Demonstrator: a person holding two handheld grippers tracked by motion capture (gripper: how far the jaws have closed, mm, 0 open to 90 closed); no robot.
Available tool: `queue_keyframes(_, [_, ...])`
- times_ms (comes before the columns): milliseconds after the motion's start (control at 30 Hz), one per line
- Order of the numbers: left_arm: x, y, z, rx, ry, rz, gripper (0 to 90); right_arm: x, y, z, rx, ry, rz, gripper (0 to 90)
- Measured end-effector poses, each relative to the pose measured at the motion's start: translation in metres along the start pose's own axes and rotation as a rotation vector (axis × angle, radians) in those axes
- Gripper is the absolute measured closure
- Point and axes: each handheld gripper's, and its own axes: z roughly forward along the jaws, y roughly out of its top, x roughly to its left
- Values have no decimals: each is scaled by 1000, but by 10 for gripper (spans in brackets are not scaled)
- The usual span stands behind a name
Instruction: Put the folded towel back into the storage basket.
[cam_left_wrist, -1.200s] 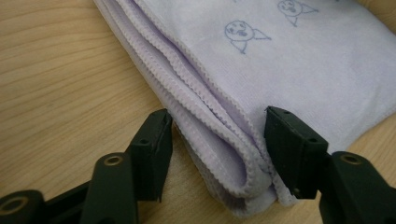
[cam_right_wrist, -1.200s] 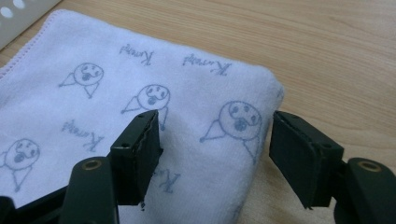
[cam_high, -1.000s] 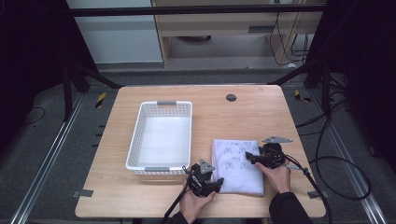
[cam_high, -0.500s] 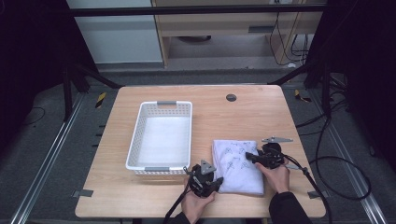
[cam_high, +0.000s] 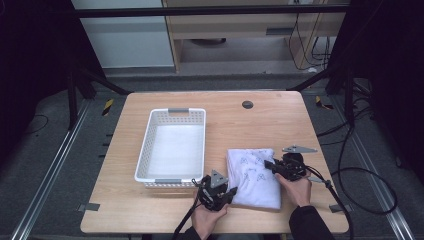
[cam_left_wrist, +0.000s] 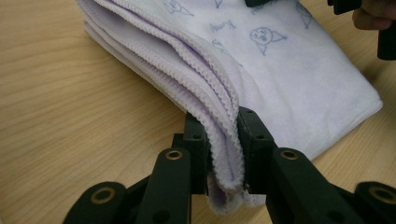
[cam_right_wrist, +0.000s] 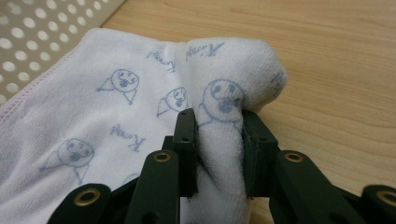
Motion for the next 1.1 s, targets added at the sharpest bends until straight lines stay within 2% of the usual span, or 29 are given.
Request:
queue_keyframes(133, [-1, 6, -9, -14, 5, 21, 746, 5, 6, -5, -27, 1, -22, 711])
queue_keyframes(200, [-1, 8, -11, -14, 7, 29, 746, 7, 7, -7, -33, 3, -20, 711])
queue_keyframes(267, [-1, 12, -17, -29, 6, 36, 746, 7, 11, -14, -63, 23, 4, 711])
queue_keyframes(500, [-4, 19, -25, -47, 20, 57, 745, 14, 19, -22, -103, 4, -39, 711])
queue_keyframes(667, [-5, 24, -30, -58, 30, 71, 745, 14, 21, -26, -132, 12, -26, 710])
queue_keyframes(867, [-6, 30, -36, -72, 43, 89, 745, 20, 28, -31, -162, -6, -56, 710])
queue_keyframes(1000, [-6, 35, -41, -85, 46, 91, 745, 21, 31, -35, -183, 3, -44, 710])
queue_keyframes(1100, [-6, 38, -43, -89, 51, 96, 745, 24, 35, -38, -198, -5, -56, 710])
